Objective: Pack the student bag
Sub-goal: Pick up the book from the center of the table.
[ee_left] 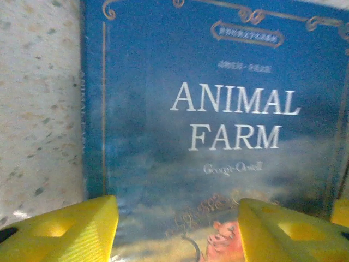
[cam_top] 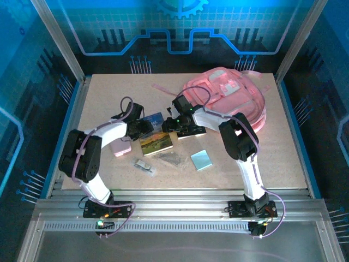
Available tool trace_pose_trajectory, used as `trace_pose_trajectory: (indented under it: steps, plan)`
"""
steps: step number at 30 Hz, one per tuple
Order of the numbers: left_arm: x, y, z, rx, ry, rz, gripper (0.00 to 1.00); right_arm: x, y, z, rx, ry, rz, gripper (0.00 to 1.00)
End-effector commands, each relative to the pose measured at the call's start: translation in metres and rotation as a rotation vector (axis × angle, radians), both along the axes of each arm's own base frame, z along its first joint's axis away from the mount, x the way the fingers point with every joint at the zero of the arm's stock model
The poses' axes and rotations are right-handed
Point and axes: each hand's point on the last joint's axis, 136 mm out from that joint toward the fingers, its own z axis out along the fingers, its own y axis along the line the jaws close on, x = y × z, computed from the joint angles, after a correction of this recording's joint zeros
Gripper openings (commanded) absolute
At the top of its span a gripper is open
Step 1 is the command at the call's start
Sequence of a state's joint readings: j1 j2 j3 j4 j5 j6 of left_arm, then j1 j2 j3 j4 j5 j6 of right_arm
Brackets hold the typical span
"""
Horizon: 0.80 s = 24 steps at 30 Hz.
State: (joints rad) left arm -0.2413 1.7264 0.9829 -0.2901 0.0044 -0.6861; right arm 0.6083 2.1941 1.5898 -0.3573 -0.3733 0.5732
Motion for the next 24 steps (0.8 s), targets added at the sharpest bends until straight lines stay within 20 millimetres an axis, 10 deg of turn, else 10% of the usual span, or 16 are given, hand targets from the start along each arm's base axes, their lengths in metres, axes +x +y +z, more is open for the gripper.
trace_pose_trajectory:
  steps: [1,14,24]
  plan:
    - [0.002,-0.006,-0.019,-0.039,0.03,0.014,0.58,-0.004,0.019,0.022,0.094,-0.018,0.03,0.39]
    - [-0.003,-0.008,-0.032,-0.042,0.062,0.007,0.59,-0.005,0.03,0.036,0.166,0.02,0.031,0.26]
    - [0.015,0.0,0.033,0.008,-0.061,-0.015,0.83,0.004,0.018,0.07,0.24,0.025,-0.009,0.0]
